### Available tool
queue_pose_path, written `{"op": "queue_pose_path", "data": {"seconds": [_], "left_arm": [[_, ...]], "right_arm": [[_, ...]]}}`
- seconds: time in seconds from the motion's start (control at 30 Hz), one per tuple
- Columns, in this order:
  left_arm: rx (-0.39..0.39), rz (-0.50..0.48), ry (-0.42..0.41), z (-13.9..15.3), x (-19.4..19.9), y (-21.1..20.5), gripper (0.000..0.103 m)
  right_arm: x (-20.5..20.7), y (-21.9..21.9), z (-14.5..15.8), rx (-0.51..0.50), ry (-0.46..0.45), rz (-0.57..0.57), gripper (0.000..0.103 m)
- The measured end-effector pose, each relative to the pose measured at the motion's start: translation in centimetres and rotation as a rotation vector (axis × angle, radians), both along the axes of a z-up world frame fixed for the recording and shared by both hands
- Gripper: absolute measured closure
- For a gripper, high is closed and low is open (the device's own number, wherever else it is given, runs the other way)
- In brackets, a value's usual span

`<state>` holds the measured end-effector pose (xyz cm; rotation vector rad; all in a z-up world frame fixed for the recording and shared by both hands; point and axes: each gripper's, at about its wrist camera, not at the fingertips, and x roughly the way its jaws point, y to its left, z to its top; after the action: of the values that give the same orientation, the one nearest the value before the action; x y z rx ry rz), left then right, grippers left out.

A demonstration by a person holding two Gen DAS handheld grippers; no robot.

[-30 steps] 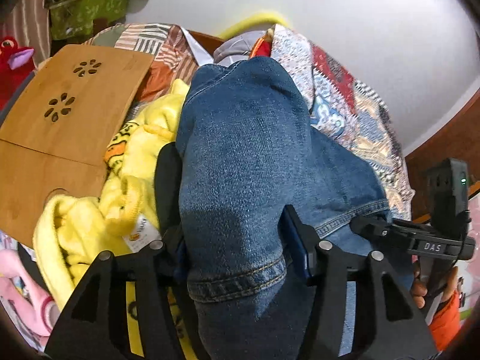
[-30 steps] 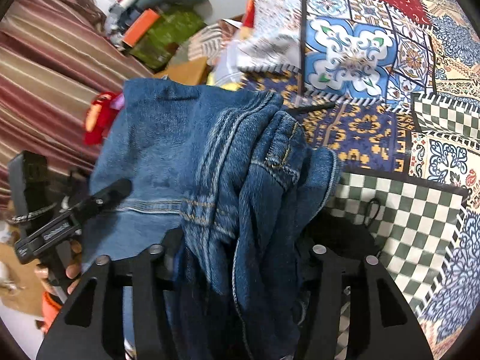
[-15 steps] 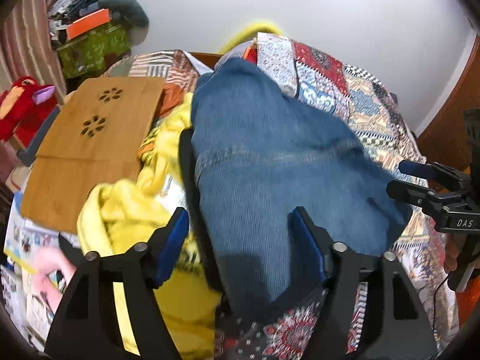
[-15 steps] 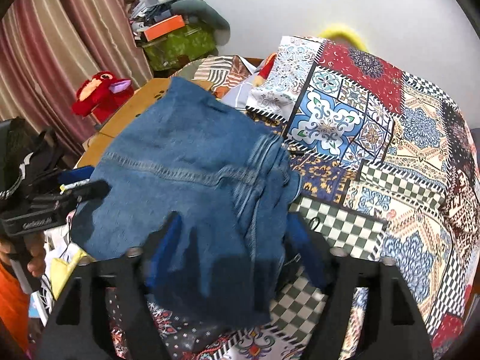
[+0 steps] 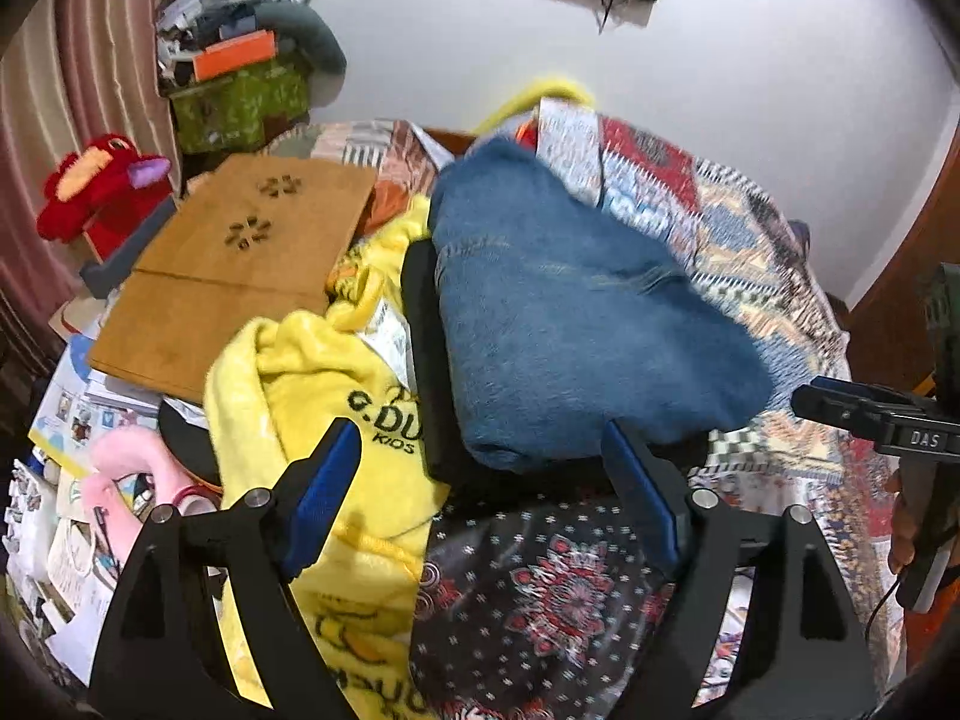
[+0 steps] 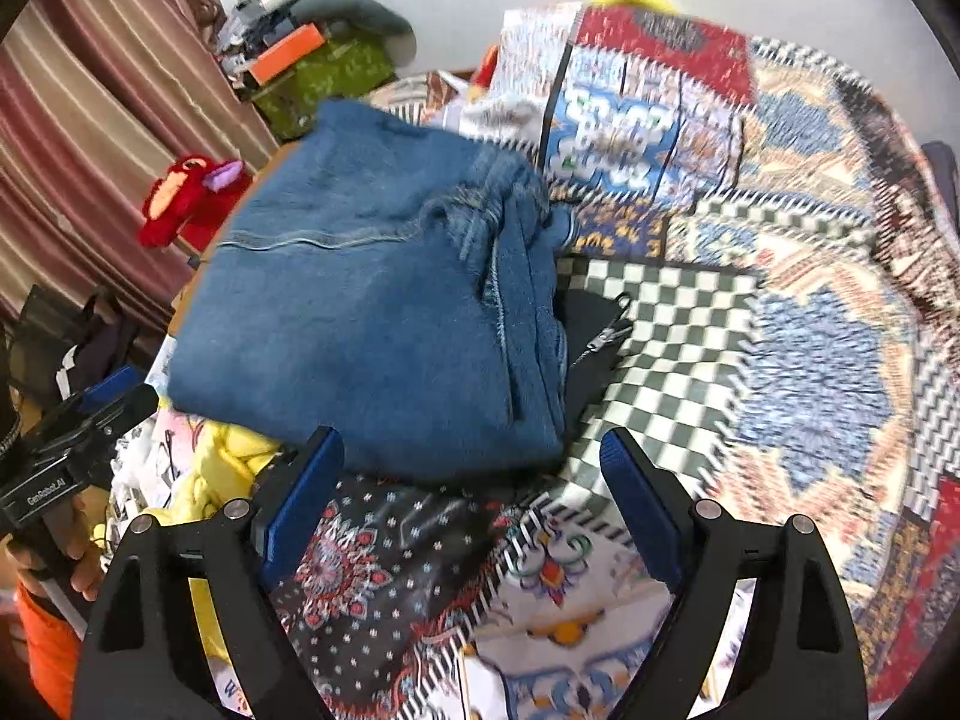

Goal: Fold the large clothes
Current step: 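Open both grippers and raise them away from the folded jacket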

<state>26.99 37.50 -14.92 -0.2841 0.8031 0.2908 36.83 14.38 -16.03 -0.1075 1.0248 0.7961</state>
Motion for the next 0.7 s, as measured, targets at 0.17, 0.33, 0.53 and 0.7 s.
{"op": "queue_pose_path", "data": {"seconds": [0.17,0.33,0.53,0.7], "left_arm": [[0.080,-0.017,-0.128,6.2,-3.7,-3.4,0.021],[0.186,-0.036,-0.280,12.1,-8.1,-8.1,0.021],[0.331,-0.047,-0.483,17.6,-14.9,-14.3,0.021],[0.410,-0.002,-0.596,18.8,-19.7,-18.3,0.021]], "right_arm": [[-3.8,-2.9,6.1,0.111,-0.107,-0.009,0.018],[-9.2,-5.6,12.5,0.220,-0.258,0.012,0.018],[-16.8,-8.8,18.0,0.324,-0.496,0.046,0.018],[-22.5,-11.0,19.6,0.381,-0.669,0.022,0.018]]}}
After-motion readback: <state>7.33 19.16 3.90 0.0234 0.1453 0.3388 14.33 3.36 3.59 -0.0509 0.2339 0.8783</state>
